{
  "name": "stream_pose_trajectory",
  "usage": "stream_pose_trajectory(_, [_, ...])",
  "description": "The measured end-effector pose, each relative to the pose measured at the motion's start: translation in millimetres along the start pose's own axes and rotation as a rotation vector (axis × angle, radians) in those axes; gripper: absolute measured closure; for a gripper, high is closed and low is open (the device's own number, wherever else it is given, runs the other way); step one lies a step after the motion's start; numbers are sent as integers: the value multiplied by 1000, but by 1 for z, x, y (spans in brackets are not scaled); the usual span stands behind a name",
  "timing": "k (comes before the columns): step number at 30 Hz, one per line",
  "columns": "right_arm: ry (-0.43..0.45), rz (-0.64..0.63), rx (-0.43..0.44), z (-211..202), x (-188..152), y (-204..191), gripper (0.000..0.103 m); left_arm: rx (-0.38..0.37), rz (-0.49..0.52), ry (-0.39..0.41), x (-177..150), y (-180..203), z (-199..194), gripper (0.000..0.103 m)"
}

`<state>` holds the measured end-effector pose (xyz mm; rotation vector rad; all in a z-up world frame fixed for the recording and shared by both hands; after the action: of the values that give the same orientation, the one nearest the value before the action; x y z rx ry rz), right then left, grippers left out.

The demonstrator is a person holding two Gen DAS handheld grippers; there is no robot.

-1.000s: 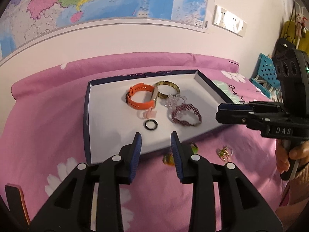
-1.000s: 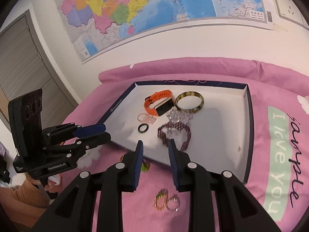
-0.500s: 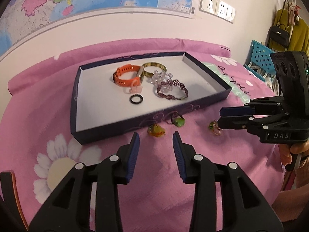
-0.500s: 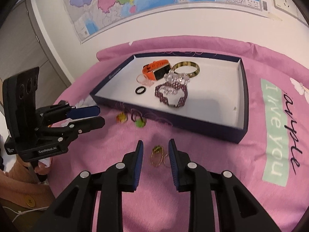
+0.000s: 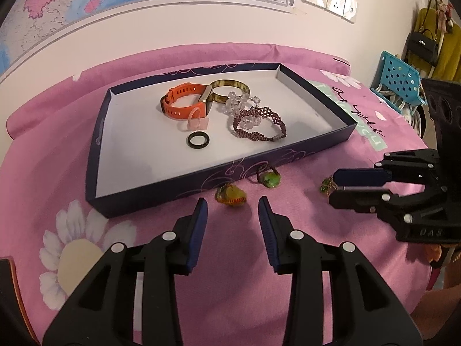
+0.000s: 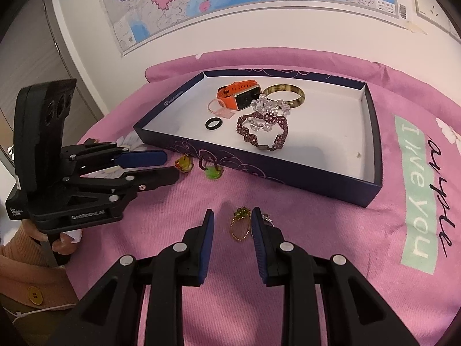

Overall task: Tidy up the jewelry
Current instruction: 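Grasp the gold green-stone earring with the right tool while the left tool approaches the amber pendant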

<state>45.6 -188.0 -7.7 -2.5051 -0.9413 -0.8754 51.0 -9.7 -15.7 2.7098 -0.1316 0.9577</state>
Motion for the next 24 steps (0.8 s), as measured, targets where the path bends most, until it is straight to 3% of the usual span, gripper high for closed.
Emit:
stream_pose_trajectory(9, [-12,-16,10,8,3,-4,78,7,3,-23,3,5,12,69])
stream_pose_trajectory(16, [-18,-13,5,10,3,-6,78,17,-13,-27,5,1,14,83])
stream_pose_trajectory(24, [-17,-4,-7,9,2,-3,78,6,-15,-23,-1,1,8,85])
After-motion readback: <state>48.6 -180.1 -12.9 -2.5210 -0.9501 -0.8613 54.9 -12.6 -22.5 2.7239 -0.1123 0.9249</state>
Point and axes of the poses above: each gripper's, at about its wrist camera, not at the fingertips, and z roughly the way its jaws point, y to its right, x to its top, the point moved 1 cm from there along z, roughly the way its jaws point, and after that the axes turned 13 degrees about -z, right-handed, at the moved point
